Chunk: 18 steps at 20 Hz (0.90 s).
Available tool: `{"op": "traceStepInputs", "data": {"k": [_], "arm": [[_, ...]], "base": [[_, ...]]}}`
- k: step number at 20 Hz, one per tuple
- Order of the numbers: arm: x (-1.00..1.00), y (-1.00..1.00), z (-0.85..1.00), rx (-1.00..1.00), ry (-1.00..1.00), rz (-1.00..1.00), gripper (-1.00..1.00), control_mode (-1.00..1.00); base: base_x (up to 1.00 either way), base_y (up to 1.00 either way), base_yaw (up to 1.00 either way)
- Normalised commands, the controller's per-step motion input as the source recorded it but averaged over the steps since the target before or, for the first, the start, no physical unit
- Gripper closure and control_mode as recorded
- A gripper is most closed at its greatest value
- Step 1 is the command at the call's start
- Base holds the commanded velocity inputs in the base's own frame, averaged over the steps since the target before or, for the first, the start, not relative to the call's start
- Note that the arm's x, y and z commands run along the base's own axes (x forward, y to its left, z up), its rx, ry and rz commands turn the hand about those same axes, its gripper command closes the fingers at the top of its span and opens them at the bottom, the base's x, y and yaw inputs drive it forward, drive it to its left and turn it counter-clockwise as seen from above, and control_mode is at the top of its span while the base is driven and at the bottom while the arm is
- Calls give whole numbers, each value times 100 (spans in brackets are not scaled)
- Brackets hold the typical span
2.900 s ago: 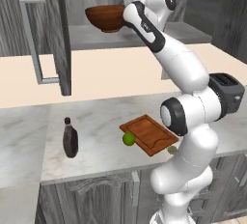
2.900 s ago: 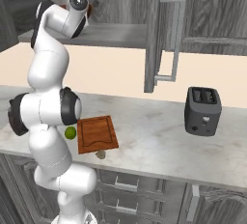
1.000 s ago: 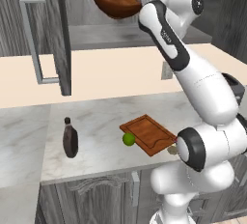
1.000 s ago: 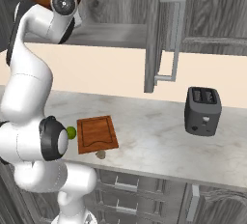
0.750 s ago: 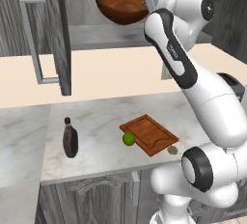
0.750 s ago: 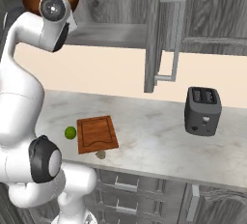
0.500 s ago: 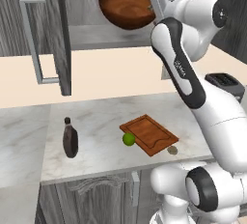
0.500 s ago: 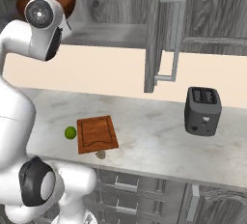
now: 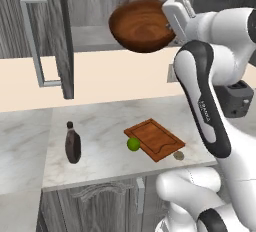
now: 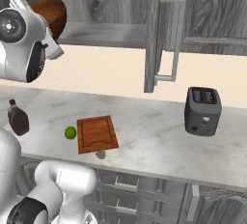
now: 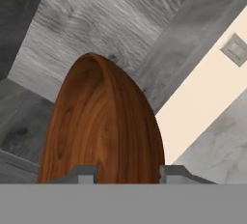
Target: Open the cabinet. Place the bowl and condiment on the counter. Then place the lime and garlic on the cutting board.
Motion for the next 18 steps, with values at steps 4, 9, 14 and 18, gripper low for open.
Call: {"op": "traceStepInputs", "data": {"k": [4, 9, 14, 18], "arm": [[-31, 0, -60, -10, 0, 4, 100, -100], [-6, 0, -64, -9, 7, 3, 100, -100], [15, 0, -63, -7, 14, 2, 100, -100], [64, 0, -44, -1, 11, -2, 100, -100]], "base": [[0, 0, 0], [0, 0, 0], [0, 0, 0], [0, 0, 0]]}}
